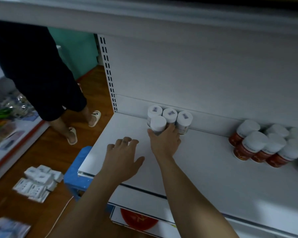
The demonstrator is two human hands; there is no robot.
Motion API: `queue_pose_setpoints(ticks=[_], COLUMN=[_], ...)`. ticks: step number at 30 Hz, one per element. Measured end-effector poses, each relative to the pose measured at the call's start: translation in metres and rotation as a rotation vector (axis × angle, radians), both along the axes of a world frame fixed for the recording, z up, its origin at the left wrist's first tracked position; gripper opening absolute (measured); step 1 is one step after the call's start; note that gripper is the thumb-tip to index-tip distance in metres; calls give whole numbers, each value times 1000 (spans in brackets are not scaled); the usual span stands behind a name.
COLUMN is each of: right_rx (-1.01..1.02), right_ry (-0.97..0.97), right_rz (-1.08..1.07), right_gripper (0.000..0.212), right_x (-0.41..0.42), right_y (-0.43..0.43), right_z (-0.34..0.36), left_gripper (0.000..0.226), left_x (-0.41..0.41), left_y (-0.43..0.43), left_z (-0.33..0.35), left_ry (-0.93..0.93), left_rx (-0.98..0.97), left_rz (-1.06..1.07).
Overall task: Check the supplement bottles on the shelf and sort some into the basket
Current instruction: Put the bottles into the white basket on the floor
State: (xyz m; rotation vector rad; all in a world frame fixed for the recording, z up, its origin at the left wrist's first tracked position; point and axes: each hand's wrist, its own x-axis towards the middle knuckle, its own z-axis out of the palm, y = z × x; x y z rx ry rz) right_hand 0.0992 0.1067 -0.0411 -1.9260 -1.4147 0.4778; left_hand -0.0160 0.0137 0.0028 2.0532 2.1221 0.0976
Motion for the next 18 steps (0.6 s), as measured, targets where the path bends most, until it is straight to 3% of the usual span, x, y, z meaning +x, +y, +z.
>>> queue_pose_setpoints(ticks=[3,9,14,18], right_rx=[20,-82,-71,2], right_ry=[83,467,594,717], right_rz=[38,136,115,59], right_gripper=[69,52,37,36], right_x=[11,69,137,184], right_y=[-8,-70,-121,-160], right_z=[-1,28,62,93], left_gripper=[62,67,79,100], left_x=[4,31,76,121], left_y=[-4,-16,-32,-55], left_z=[1,10,33,60], left_ry=[-24,-158,-358,-655], left_rx=[17,36,9,-107], left_rz=[-15,-99,-285,-393])
